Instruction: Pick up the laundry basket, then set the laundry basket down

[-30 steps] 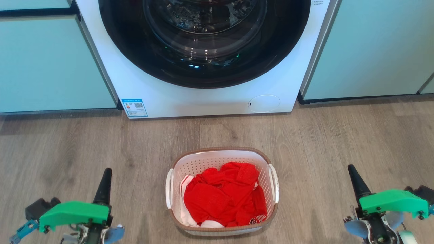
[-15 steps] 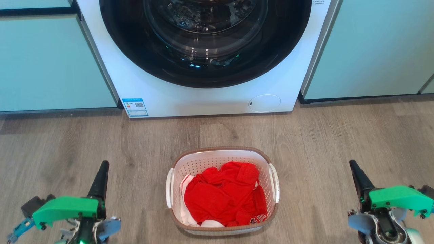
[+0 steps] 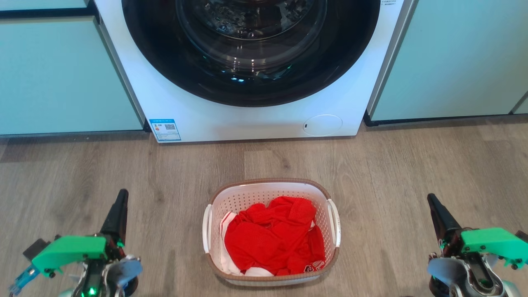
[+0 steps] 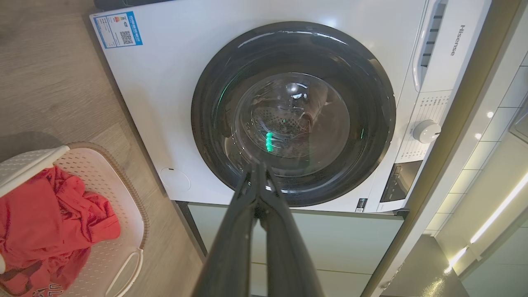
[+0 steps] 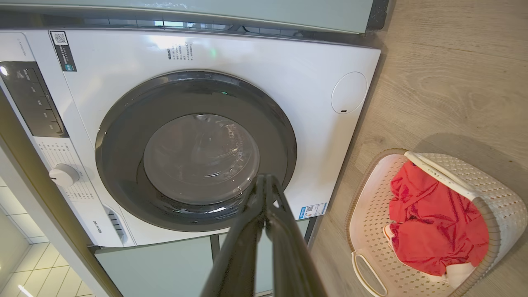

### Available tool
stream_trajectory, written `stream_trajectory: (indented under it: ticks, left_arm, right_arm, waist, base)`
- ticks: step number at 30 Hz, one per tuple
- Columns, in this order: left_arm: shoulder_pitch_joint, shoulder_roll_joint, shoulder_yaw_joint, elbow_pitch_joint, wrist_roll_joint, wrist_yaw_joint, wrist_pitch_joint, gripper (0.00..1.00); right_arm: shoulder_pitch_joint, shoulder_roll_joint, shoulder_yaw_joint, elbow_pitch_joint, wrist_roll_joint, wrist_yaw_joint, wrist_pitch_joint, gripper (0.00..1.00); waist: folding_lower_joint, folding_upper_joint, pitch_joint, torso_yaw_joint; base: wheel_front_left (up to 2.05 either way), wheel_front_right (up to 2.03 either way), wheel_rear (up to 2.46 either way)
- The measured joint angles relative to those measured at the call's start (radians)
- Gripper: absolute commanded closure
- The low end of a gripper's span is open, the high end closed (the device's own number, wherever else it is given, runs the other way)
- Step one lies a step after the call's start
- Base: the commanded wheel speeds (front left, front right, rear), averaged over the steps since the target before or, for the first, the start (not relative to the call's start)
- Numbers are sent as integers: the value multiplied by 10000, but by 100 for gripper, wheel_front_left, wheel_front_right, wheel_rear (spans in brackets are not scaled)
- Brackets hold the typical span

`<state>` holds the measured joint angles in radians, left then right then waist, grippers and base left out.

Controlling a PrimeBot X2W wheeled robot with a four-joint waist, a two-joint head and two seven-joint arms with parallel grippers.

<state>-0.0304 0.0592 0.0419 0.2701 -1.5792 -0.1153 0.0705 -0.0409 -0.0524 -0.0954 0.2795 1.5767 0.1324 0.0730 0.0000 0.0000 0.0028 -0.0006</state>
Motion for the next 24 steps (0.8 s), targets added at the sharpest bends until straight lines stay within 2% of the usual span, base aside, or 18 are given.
stream_trajectory:
  ticks: [4,24]
  left_arm:
    - [-221,-2,35,38,-497,-86,134,100]
    - [-262,-15,73,40,-500,-86,178,100]
  right_arm:
    - [-37,-2,-56,0,493,0,128,100]
    - [-184,0,-113,-12,522,-2,140,100]
  waist:
    - [0,0,4,7]
    - [0,0,4,7]
  base:
    - [0,0,0]
    - [0,0,0]
